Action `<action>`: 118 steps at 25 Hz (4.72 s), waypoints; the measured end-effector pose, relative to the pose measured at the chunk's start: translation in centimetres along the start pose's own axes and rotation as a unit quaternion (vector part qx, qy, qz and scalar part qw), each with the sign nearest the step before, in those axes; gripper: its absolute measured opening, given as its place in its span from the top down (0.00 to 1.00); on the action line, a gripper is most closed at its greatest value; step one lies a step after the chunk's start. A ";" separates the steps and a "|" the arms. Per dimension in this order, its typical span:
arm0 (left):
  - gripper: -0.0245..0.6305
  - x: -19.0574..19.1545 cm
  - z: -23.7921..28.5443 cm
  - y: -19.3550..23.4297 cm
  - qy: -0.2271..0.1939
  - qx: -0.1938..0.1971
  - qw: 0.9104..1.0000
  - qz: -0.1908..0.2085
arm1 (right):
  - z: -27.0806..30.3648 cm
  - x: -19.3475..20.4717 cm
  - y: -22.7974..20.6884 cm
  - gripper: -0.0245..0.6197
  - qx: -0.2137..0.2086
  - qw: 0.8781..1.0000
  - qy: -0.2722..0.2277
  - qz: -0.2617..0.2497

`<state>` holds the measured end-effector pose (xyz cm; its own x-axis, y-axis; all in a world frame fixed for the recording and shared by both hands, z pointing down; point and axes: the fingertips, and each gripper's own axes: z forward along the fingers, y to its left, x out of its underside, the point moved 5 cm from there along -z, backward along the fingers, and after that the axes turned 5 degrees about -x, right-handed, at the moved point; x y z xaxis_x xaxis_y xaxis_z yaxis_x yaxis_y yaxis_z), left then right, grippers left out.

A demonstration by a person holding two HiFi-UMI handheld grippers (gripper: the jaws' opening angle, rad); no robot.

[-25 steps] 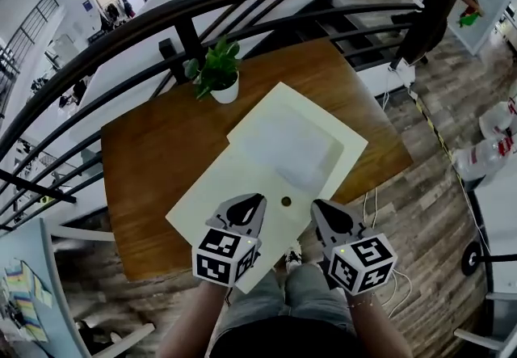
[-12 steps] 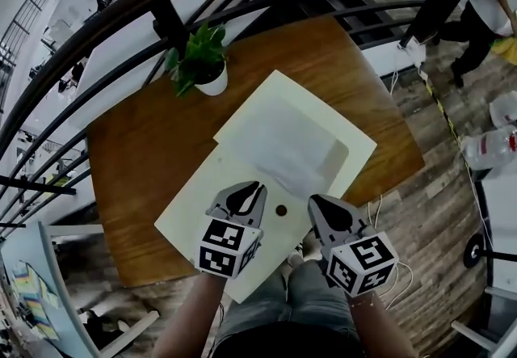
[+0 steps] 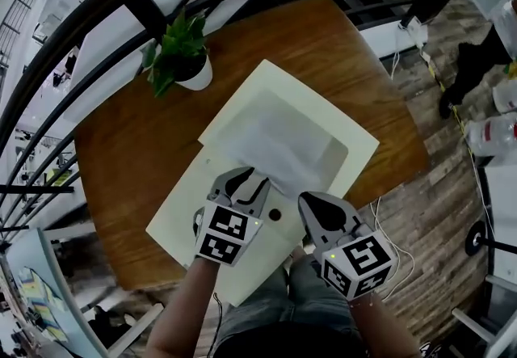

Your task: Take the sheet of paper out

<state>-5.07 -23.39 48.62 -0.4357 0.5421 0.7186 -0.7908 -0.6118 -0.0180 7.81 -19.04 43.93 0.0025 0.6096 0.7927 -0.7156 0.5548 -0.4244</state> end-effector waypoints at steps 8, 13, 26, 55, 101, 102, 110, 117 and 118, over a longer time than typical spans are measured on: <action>0.61 0.7 2.6 -0.2 0.059 0.037 0.994 0.087 | -0.1 0.4 -0.9 0.92 0.003 1.000 0.005 0.019; 0.61 1.2 3.6 -0.1 0.081 0.030 0.992 0.089 | -0.3 0.5 -1.2 0.92 0.006 1.000 0.003 0.026; 0.76 1.5 3.4 -1.4 0.079 0.044 0.992 0.088 | -1.1 1.0 -1.1 0.92 0.005 0.999 0.001 0.033; 0.93 3.0 0.5 -2.8 0.090 0.051 0.978 0.183 | -2.8 2.2 1.2 0.92 0.012 0.999 -0.015 0.026; 0.93 8.4 -16.9 -4.5 -0.009 0.045 0.999 -0.014 | -7.2 2.1 10.8 0.92 0.036 0.995 -0.085 -0.048; 0.93 8.1 -17.2 -4.3 -0.017 0.048 0.998 -0.027 | -7.2 1.7 10.9 0.92 0.036 0.994 -0.089 -0.050; 0.93 5.0 -19.2 -2.1 -0.087 0.033 0.991 -0.100 | -8.4 -1.7 10.6 0.92 0.034 0.989 -0.128 -0.072; 0.93 1.8 -21.2 -0.5 -0.149 0.008 0.982 -0.114 | -8.7 -4.8 11.2 0.92 0.025 0.983 -0.156 -0.095; 0.93 1.5 -21.4 -0.4 -0.156 0.005 0.981 -0.115 | -8.7 -5.1 11.3 0.92 0.023 0.982 -0.161 -0.097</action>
<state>-14.60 -9.98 34.77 -0.0917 0.4642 0.8810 -0.8480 -0.5002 0.1753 5.76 -10.95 31.30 -0.0730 0.2803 0.9571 -0.7544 0.6122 -0.2368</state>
